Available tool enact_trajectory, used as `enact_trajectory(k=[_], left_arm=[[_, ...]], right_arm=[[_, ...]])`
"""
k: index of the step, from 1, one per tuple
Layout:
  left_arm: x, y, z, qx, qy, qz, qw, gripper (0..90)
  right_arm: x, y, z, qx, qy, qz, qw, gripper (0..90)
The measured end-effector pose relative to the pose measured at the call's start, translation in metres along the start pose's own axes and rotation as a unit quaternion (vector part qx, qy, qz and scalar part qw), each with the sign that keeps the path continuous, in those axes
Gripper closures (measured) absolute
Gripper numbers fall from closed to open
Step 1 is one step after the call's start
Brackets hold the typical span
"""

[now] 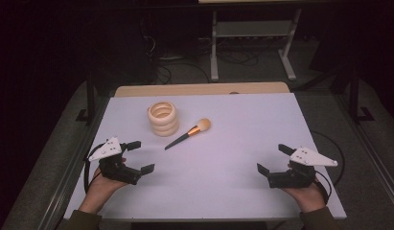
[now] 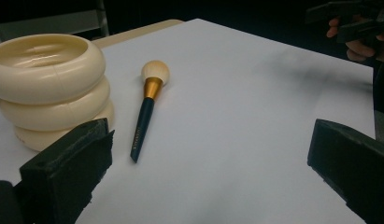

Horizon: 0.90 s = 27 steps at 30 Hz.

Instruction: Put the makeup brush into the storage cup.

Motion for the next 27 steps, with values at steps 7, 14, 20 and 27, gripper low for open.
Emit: enact_trajectory(k=[7, 14, 20, 27], left_arm=[[0.000, 0.000, 0.003, 0.002, 0.000, -0.004, 1.0000, 0.0], [0.000, 0.003, 0.008, 0.008, 0.002, -0.011, 0.9999, 0.0], [0.002, 0.007, 0.012, 0.007, 0.007, -0.012, 0.9999, 0.0], [0.000, 0.009, 0.013, 0.011, 0.002, -0.014, 0.9998, 0.0]], right_arm=[[-0.002, 0.002, 0.001, 0.000, 0.001, 0.004, 1.0000, 0.0], [0.000, 0.003, 0.002, -0.002, 0.003, 0.004, 1.0000, 0.0], [0.000, 0.004, 0.003, -0.002, 0.004, 0.005, 1.0000, 0.0], [0.000, 0.005, 0.004, 0.000, 0.001, 0.005, 1.0000, 0.0]])
Point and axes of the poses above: each handheld gripper's, and its own axes: y roughly forward along the jaws, z roughly out of its top, x roughly to its right, the point moved 1 cm from there along y, roughly forward along the jaws, and after that the axes turned 15 degrees about -y, right-handed, at the moved point
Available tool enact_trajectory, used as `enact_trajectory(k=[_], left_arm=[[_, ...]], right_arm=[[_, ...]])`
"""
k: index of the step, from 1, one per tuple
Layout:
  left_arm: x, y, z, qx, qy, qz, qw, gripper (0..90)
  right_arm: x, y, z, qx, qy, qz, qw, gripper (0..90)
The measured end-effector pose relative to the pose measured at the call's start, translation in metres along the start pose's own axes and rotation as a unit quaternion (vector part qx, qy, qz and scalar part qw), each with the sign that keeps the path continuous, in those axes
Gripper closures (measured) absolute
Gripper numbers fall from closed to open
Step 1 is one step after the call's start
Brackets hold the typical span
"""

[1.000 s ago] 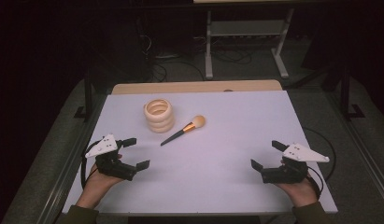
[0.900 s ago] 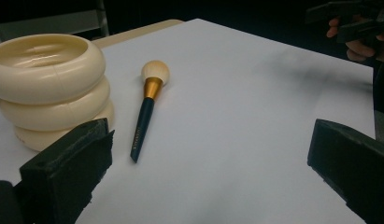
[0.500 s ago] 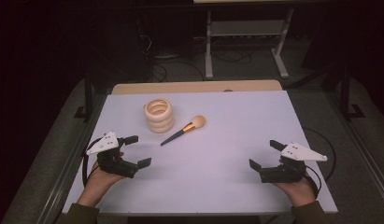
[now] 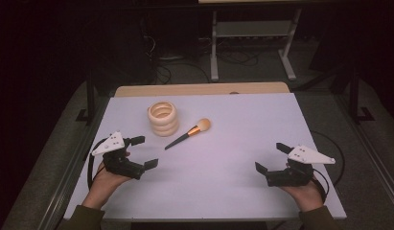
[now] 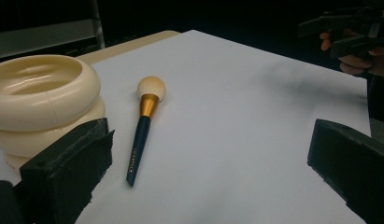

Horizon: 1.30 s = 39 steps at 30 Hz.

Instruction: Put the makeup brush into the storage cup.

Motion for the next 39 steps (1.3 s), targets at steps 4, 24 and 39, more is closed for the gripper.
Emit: enact_trajectory(k=[4, 24, 39], left_arm=[[-0.001, 0.001, 0.001, 0.003, -0.001, -0.002, 1.0000, 0.0], [-0.002, 0.014, 0.011, 0.005, 0.003, -0.015, 0.9999, 0.0], [-0.001, 0.024, 0.017, 0.005, 0.006, -0.022, 0.9997, 0.0]], right_arm=[[0.000, 0.000, 0.000, 0.000, 0.001, -0.001, 1.0000, 0.0], [-0.002, 0.001, 0.000, -0.004, 0.002, 0.004, 1.0000, 0.0], [-0.001, 0.001, 0.000, -0.002, 0.004, 0.001, 1.0000, 0.0]])
Point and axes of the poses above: each handheld gripper's, and its own axes: y roughly forward along the jaws, z roughly out of its top, x roughly to its right, the point moved 1 cm from there along y, roughly forward along the jaws, and after that the axes turned 15 degrees about -y, right-handed, at the moved point
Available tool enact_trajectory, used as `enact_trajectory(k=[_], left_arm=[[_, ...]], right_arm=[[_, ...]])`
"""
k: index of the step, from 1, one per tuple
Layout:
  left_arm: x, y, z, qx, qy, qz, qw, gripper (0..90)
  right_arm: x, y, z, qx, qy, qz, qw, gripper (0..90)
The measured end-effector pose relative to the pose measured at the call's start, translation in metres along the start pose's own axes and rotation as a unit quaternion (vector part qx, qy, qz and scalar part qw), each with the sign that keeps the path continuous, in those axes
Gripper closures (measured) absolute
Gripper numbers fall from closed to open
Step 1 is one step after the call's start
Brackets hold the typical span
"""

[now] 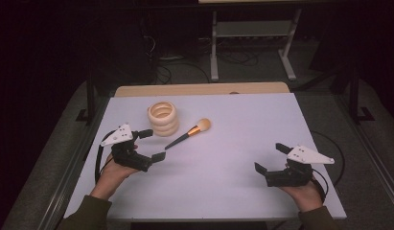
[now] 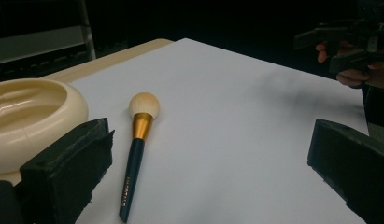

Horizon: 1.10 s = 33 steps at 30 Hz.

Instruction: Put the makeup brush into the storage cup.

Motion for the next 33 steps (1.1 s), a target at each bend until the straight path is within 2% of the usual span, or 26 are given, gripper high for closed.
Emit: enact_trajectory(k=[21, 33], left_arm=[[-0.001, 0.018, 0.013, -0.002, 0.013, -0.008, 0.9999, 0.0], [-0.004, 0.029, 0.016, -0.005, 0.012, -0.007, 0.9999, 0.0]], right_arm=[[0.000, 0.001, -0.001, -0.004, 0.000, 0.004, 1.0000, 0.0], [-0.001, 0.000, -0.001, -0.004, 0.001, 0.003, 1.0000, 0.0]])
Point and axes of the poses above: each handheld gripper's, and its own axes: y roughly forward along the jaws, z roughly out of its top, x roughly to its right, the point moved 1 cm from there along y, roughly forward along the jaws, and after that the axes turned 15 degrees about -y, right-handed, at the moved point
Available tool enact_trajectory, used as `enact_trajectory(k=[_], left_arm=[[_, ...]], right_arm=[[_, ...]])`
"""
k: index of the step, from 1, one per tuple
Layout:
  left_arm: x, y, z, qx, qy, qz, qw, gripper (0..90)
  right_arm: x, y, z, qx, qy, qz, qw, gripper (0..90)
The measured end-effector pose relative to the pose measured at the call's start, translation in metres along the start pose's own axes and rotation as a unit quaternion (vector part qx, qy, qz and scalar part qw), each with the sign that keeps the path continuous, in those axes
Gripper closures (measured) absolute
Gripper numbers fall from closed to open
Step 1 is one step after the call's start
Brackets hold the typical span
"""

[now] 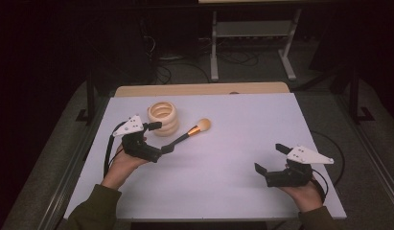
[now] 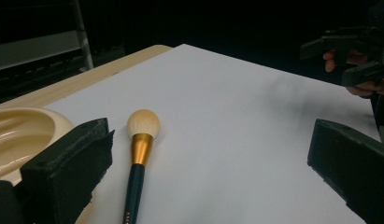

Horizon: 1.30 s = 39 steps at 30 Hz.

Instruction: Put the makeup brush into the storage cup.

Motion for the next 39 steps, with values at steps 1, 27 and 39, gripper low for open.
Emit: enact_trajectory(k=[1, 27, 39], left_arm=[[0.000, 0.001, 0.000, -0.001, -0.002, 0.000, 1.0000, 0.0], [-0.001, 0.029, 0.008, -0.014, 0.010, -0.010, 0.9998, 0.0], [-0.003, 0.041, 0.015, -0.011, 0.012, -0.014, 0.9998, 0.0]], right_arm=[[0.000, 0.000, 0.000, 0.000, 0.000, 0.001, 1.0000, 0.0], [-0.001, 0.001, 0.000, 0.004, -0.006, 0.001, 1.0000, 0.0], [-0.001, 0.000, 0.000, 0.004, -0.004, 0.002, 1.0000, 0.0]])
Point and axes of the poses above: each handheld gripper's, and its own axes: y roughly forward along the jaws, z roughly out of its top, x roughly to its right, the point moved 1 cm from there along y, roughly forward along the jaws, and after that the axes turned 15 degrees about -y, right-handed, at the moved point
